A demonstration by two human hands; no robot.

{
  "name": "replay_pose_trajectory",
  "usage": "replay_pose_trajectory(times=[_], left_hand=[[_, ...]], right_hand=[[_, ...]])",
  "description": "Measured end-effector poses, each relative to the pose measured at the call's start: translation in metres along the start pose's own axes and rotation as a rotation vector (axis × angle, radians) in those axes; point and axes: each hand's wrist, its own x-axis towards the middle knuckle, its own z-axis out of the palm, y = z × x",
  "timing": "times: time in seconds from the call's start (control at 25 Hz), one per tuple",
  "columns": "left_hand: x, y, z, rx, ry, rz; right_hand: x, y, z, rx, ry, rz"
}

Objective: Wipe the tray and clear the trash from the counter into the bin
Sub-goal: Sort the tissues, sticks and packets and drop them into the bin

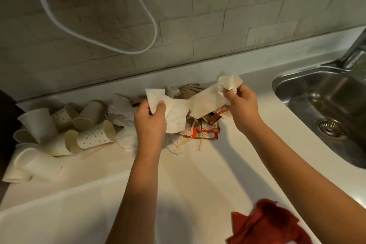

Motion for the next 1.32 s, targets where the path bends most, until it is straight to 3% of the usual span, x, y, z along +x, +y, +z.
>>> replay_pose_trajectory(times=[0.16,0.68,0.88,1.04,1.16,1.32], left_hand=[[-0.043,0.004,0.008,-0.201,-0.088,-0.207],[-0.229,-0.027,0.063,-0.196,-0.434,-0.311],[-0.305,-0.04,0.083,-0.156,-0.604,-0.296],[-0.365,-0.059,0.095,-0.085,-0.767,-0.236],[-0.406,-0.091,0.1,0.043,-0.918,-0.254],[-0.432,-0.164,0.103,0.336,-0.966,-0.232]], right_hand=[[-0.032,-0.015,-0.043,0.034,0.065,-0.049],[-0.185,-0.001,-0.235,-0.065,0.398,-0.06],[-0.241,0.023,-0.301,0.118,0.547,-0.037],[-0.287,0.054,-0.343,0.16,0.672,0.006],[-0.32,0.092,-0.368,0.036,0.737,0.118],[-0.348,0.148,-0.385,-0.183,0.666,0.36]])
